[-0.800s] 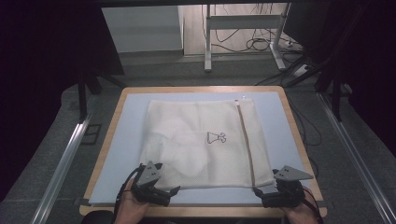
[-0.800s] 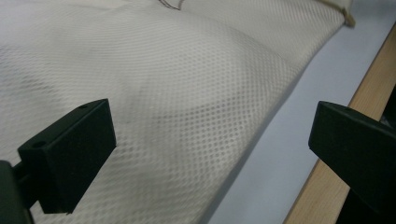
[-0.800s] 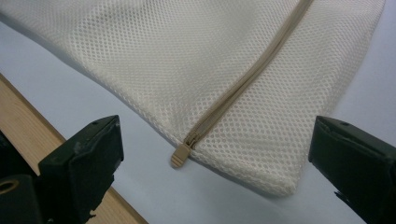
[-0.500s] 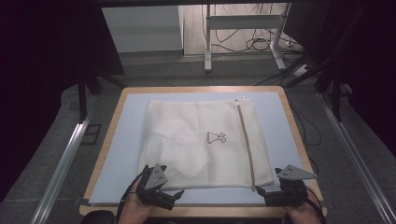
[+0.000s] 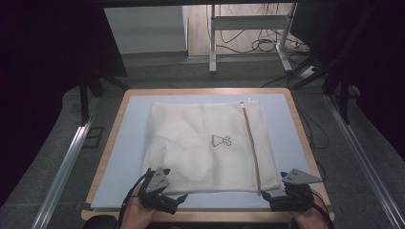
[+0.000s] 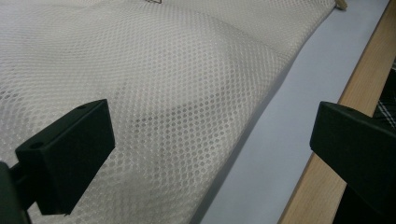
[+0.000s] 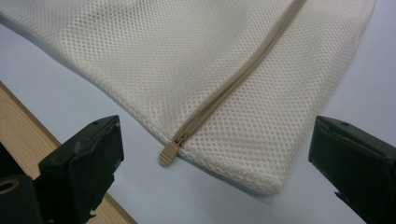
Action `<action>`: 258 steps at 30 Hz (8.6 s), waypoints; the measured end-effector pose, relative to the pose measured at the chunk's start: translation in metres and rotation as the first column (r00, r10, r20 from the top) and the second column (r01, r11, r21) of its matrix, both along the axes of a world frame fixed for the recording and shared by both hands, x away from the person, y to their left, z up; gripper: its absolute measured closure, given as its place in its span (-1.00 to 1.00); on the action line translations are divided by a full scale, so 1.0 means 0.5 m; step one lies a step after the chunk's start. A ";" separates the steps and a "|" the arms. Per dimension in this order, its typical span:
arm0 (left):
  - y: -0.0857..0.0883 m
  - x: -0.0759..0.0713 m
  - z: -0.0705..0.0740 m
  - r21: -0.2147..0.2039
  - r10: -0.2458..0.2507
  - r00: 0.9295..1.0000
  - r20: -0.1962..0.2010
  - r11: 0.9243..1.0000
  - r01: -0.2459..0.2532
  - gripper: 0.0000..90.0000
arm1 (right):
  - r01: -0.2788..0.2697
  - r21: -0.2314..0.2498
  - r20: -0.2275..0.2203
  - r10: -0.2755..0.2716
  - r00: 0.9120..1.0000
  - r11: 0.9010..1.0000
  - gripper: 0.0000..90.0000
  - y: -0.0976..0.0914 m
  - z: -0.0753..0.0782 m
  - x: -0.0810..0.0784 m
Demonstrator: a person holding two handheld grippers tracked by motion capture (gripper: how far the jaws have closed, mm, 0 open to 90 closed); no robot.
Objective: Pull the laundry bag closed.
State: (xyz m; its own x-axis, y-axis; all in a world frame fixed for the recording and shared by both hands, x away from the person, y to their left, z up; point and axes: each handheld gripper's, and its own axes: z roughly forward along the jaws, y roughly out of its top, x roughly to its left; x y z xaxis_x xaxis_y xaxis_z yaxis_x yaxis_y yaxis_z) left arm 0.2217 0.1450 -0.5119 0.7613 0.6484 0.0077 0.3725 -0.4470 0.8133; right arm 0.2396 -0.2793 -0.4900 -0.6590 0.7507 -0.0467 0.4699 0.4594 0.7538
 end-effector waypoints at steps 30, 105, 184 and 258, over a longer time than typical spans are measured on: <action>-0.003 -0.005 0.003 -0.002 -0.017 0.999 0.027 1.000 0.018 -1.00 | 0.026 -0.092 0.016 -0.024 1.000 0.995 -0.77 0.027 -0.002 0.015; -0.014 -0.007 0.001 0.037 -0.042 0.999 0.028 0.998 0.041 -1.00 | -0.211 -0.380 0.020 0.236 0.972 0.900 0.76 0.079 -0.015 0.004; -0.220 0.092 0.008 -0.084 -0.235 0.968 -0.088 0.970 0.228 0.07 | -0.207 -0.382 -0.014 0.219 0.976 0.901 0.86 0.068 -0.007 0.004; -0.431 0.137 -0.050 -0.003 -0.340 0.931 -0.131 0.940 0.342 1.00 | -0.223 -0.423 -0.007 0.243 0.970 0.878 0.89 0.075 -0.017 0.025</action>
State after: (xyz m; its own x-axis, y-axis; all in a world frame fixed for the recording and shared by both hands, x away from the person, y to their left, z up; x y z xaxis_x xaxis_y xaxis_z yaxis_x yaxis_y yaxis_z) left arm 0.2900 -0.0704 -0.5371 0.9319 0.3503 -0.0945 0.2952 -0.5806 0.7588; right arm 0.2522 -0.2417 -0.4986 -0.8022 0.4800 -0.3551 0.2805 0.8280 0.4855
